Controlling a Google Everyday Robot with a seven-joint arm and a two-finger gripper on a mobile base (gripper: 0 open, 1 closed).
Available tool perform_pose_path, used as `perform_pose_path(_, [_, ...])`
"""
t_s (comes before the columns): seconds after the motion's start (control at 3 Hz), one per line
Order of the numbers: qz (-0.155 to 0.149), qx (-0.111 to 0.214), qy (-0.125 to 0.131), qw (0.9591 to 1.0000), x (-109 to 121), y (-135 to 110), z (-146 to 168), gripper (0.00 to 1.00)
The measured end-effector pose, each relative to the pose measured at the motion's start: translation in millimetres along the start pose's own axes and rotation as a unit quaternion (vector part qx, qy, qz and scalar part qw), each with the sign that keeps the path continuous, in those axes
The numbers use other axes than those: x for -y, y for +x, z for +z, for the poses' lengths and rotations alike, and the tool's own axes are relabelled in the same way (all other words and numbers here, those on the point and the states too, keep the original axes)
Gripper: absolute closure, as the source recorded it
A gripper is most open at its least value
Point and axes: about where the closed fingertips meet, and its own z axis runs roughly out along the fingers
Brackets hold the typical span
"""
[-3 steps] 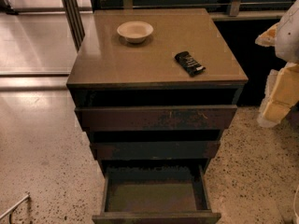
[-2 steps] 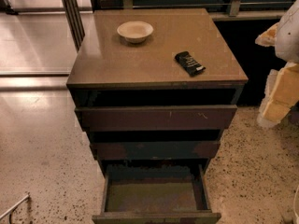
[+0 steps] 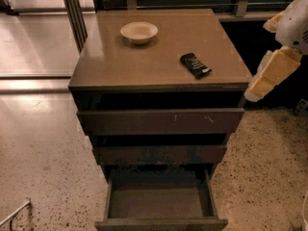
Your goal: Place rxbar chocolate into bottom drawer
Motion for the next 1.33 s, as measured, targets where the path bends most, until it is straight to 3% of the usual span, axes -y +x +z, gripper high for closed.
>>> perform_pose_path(0.33, [0.046,0.066,0.014,0.9967,41.1,-20.6,31.0,0.00])
perform_pose_path(0.67, [0.092,0.111,0.005,0.9895,70.4,-45.0,68.7,0.00])
perform_pose_path(1.0, [0.145,0.121,0.007,0.9820,90.8,-67.4,106.6,0.00])
perform_pose_path(1.33, [0.199,0.091,0.030,0.9752,106.9,-76.8,146.3,0.00])
